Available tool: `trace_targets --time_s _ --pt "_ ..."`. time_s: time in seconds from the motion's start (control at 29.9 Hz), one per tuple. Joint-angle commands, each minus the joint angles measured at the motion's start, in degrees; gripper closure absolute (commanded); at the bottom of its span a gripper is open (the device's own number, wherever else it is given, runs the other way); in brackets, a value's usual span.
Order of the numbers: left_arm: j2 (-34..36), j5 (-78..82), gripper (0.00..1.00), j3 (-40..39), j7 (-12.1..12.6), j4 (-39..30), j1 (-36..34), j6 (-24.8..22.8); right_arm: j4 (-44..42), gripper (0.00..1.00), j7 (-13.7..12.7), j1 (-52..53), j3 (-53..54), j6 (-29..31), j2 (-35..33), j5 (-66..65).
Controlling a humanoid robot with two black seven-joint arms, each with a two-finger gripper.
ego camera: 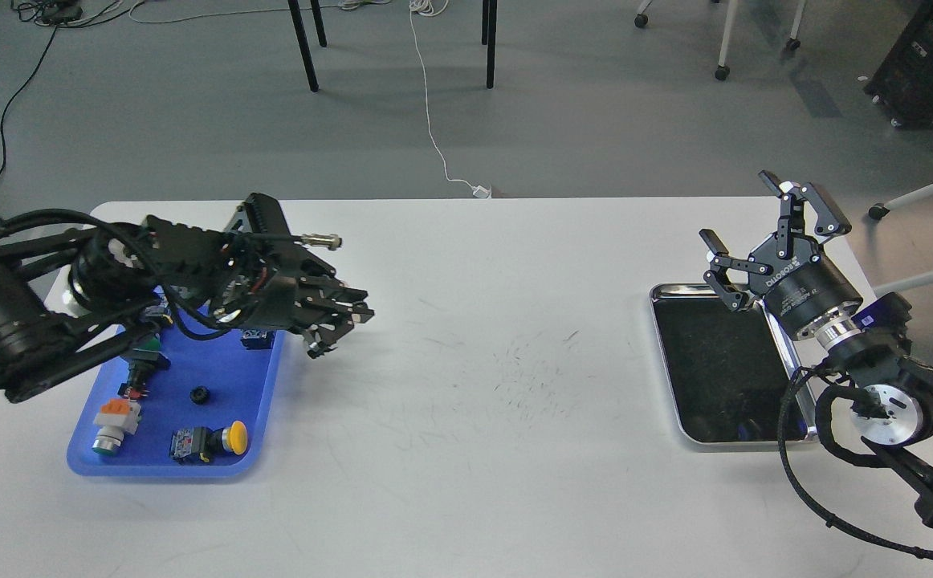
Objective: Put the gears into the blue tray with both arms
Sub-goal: 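Carry the black part into the blue tray and release it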
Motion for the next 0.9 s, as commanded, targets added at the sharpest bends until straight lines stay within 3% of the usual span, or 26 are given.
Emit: trace_targets --time_s 0.0,0.23,0.57,0.87 --pt "6.7 0.0 0.88 0.4 0.0 0.2 4.0 0.7 -0.1 0.03 0.0 0.1 0.1 0.0 0.0 -0.1" --pt "10.1 0.0 0.87 -0.5 0.0 1.2 9.9 0.9 0.2 0.03 0.0 0.2 -0.1 0.0 0.0 -0.2" --pt "4.9 0.0 0.86 -1.5 0.0 11.1 11.0 2.9 0.3 0.03 0.0 0.1 -0.2 0.0 -0.2 -0.2" --pt "3.0 0.0 0.84 -1.4 0.0 15.4 12.3 4.3 0.5 0.03 0.0 0.1 -0.1 0.0 -0.1 -0.2"
